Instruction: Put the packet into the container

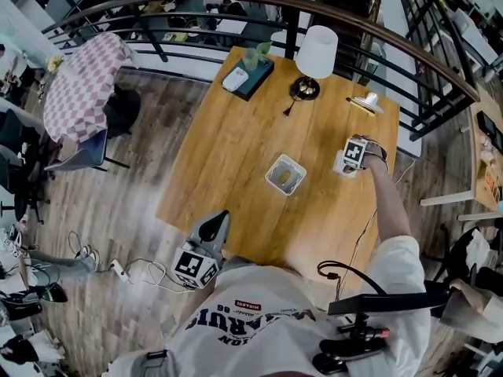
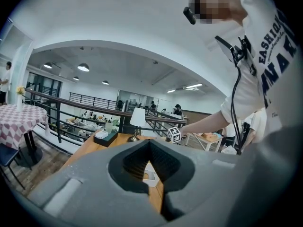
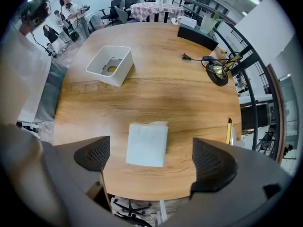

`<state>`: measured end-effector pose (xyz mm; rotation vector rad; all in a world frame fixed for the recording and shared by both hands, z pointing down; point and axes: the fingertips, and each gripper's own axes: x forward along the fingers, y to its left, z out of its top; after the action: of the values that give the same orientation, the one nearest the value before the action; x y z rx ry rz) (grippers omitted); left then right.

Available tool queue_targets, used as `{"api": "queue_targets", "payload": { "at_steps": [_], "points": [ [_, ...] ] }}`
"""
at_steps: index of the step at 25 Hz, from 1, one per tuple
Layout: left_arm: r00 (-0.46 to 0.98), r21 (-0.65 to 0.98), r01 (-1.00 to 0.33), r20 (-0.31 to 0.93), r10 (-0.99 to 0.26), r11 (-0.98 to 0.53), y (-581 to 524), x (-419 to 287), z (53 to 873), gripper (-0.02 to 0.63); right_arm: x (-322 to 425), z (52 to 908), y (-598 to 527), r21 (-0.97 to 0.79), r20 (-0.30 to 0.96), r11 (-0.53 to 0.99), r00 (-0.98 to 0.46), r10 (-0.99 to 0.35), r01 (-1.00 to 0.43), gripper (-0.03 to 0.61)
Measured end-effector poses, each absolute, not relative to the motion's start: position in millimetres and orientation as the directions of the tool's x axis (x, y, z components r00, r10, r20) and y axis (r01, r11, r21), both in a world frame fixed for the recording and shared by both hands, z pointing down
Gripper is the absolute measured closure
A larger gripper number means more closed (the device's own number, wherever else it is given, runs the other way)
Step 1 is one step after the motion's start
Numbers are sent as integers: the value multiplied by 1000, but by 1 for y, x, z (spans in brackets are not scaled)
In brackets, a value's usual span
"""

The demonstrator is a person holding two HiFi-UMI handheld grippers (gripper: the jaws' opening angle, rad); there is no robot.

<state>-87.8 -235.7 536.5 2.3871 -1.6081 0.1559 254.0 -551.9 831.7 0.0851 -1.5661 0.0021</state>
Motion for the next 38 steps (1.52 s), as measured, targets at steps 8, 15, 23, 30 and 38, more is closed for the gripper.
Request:
{"api": "queue_targets", "payload": {
  "at_steps": [8, 15, 23, 30, 38],
  "points": [
    [364, 150, -930, 263, -894, -335, -233, -87, 547, 615, 263, 884, -554, 50, 998, 997, 46, -48, -63, 46],
    [334, 142, -942, 288, -898, -305, -233, -89, 556, 614, 273, 913, -556, 51, 994, 996, 96, -44, -67, 48],
    [310, 133, -950, 304, -901, -283, -235, -87, 558, 615, 277, 932, -548, 15, 993, 998, 120, -7, -60, 139],
    [300, 133, -953, 311, -902, -272, -238, -87, 561, 615, 271, 933, -548, 2, 996, 998, 93, 5, -71, 141],
    [281, 128, -959, 328, -902, -252, -237, -89, 567, 615, 274, 928, -548, 4, 993, 996, 118, 7, -91, 140]
  ]
}}
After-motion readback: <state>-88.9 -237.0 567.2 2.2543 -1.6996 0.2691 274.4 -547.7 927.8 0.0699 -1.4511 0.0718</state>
